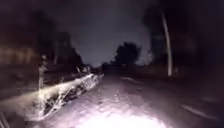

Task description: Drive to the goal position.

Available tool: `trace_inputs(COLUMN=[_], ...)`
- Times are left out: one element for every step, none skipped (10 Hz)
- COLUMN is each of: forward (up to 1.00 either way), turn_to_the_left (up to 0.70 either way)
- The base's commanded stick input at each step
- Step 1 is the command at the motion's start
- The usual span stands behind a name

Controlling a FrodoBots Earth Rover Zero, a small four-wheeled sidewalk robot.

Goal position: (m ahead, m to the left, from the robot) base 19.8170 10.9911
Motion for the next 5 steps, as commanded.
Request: trace_inputs(forward=[0.70, 0.70, 0.70, 0.70, 0.70], turn_to_the_left=[0.00, -0.12, -0.35, -0.35, -0.35])
